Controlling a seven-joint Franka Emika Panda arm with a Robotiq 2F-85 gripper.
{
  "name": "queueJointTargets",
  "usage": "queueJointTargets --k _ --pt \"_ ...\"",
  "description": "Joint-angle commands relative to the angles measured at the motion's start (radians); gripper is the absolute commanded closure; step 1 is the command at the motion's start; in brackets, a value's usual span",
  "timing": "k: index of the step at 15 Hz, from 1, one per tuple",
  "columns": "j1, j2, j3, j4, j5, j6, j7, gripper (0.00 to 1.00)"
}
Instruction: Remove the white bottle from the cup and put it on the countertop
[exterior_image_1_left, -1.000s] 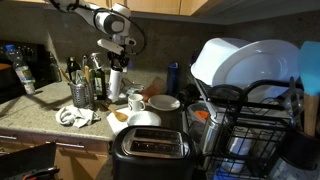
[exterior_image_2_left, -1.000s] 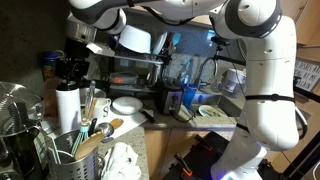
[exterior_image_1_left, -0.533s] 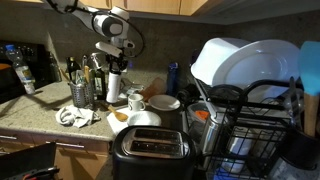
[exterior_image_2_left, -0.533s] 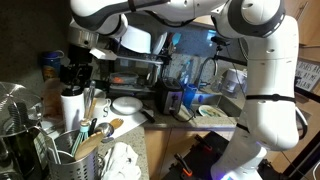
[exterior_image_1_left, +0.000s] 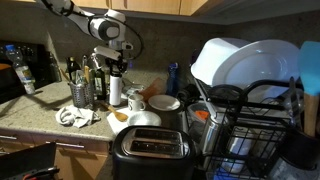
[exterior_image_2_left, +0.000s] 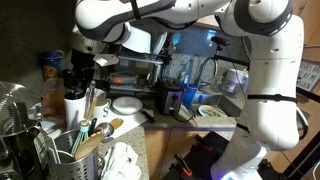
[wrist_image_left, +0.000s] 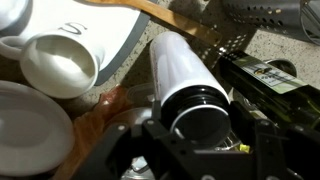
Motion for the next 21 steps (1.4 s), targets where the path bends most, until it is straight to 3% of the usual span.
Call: queueJointTargets --k 1,12,13,14,17,21 --pt "0.008 -0.054 -0.003 -0.078 -0.030 0.054 0.022 0.56" --pt "0.022 -0.065 -0.001 -0.129 -0.084 0.083 0.035 0.56" --pt "0.023 -0.065 0.000 -0.129 -0.082 0.085 0.035 0.46" --pt "0.024 -0.066 0.000 -0.130 -0.083 0.089 0.036 0.11" --pt "0.024 -0.068 -0.001 -0.132 -0.082 0.090 0.036 0.00" --pt "0.021 -0.073 -0.003 -0.133 -0.082 0.083 0.033 0.00"
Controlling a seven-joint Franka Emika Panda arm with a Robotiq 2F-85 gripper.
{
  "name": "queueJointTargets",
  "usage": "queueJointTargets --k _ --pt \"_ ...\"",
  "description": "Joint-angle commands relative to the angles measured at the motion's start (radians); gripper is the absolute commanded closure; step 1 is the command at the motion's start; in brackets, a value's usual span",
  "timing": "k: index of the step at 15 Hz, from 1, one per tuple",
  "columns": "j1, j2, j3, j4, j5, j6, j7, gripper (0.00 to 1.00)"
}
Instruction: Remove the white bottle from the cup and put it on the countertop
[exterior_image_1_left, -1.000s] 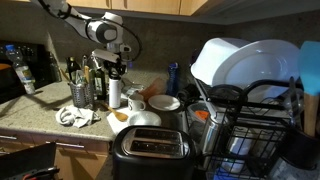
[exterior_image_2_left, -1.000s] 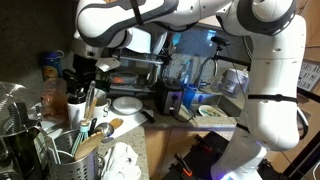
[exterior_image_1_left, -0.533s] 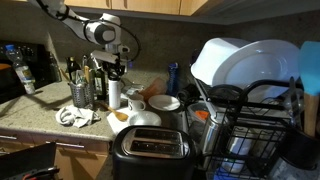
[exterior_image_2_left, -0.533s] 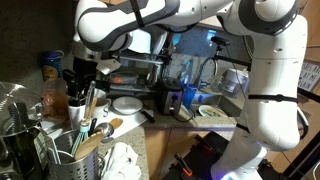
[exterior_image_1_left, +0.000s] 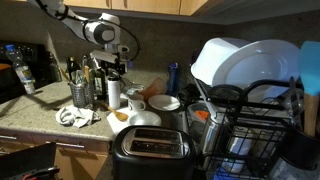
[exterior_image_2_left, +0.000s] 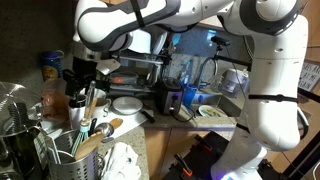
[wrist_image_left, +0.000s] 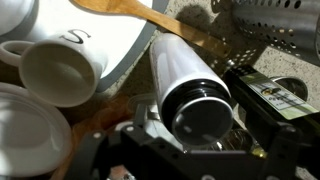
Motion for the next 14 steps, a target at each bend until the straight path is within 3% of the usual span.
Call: queueJointTargets --k 1,10,14 --pt "-0.004 -0.048 -0.006 -0.042 -0.022 0.016 0.029 0.00" --pt "-0.062 -0.163 -0.074 -0.051 -0.040 -0.029 0.113 0.00" --pt "-0.088 -0.221 -0.110 -0.049 -0.109 -0.158 0.211 0.00"
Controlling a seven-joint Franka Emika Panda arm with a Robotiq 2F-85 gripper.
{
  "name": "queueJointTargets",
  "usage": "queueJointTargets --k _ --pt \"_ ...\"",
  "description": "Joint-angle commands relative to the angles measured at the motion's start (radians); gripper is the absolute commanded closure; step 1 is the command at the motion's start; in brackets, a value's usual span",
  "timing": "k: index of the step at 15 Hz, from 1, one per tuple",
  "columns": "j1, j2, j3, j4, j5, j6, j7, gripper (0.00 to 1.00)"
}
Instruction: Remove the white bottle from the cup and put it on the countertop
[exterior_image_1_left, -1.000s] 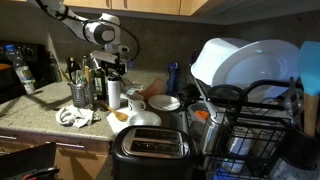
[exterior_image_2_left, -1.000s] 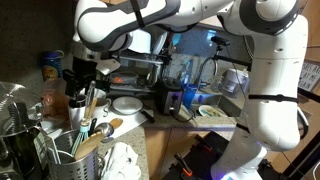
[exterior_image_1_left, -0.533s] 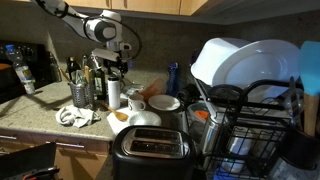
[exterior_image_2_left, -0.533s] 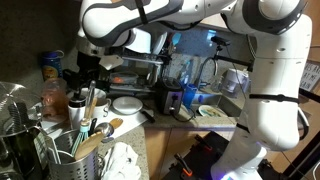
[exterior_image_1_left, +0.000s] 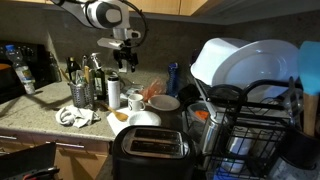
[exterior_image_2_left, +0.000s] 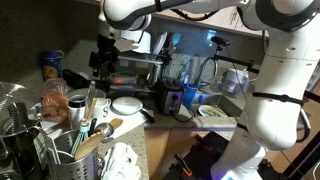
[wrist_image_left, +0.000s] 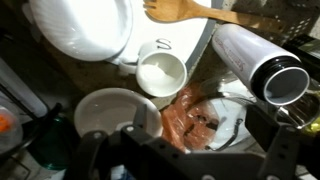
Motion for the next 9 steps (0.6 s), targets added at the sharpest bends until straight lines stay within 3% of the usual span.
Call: queueJointTargets --k 1,5,8,9 --pt "-0.024 -0.077 -0.019 -0.035 -0.039 -0.129 0.086 0.00" --pt "-0.053 -0.106 -0.032 -0.045 0.002 -0.262 0.108 0.00" --pt "-0.073 -0.124 -0.046 -0.077 0.034 -0.302 0.113 0.00" --pt "-0.065 -0.080 -0.037 -0.025 0.012 -0.286 0.083 0.00"
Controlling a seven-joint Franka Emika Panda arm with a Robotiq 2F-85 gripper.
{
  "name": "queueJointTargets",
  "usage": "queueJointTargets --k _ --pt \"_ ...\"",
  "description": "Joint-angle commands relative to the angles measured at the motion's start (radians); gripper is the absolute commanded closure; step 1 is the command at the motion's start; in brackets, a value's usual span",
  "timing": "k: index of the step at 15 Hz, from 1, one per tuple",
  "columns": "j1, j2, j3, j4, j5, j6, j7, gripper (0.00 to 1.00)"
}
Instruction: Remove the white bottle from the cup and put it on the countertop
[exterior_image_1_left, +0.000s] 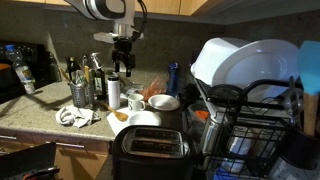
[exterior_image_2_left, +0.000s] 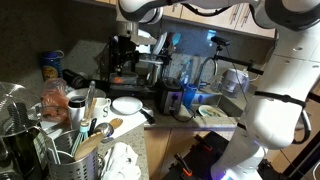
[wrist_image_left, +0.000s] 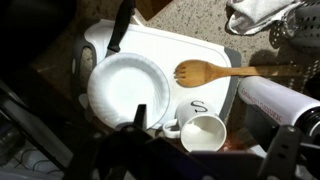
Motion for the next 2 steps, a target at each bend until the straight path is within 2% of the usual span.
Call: queueJointTargets --k 1,2 --pt "-0.009 -0.002 0.002 -0.006 0.003 -0.008 0.001 0.00" --pt "-0.013 -0.005 0.000 -0.014 0.005 -0.009 0.001 0.00"
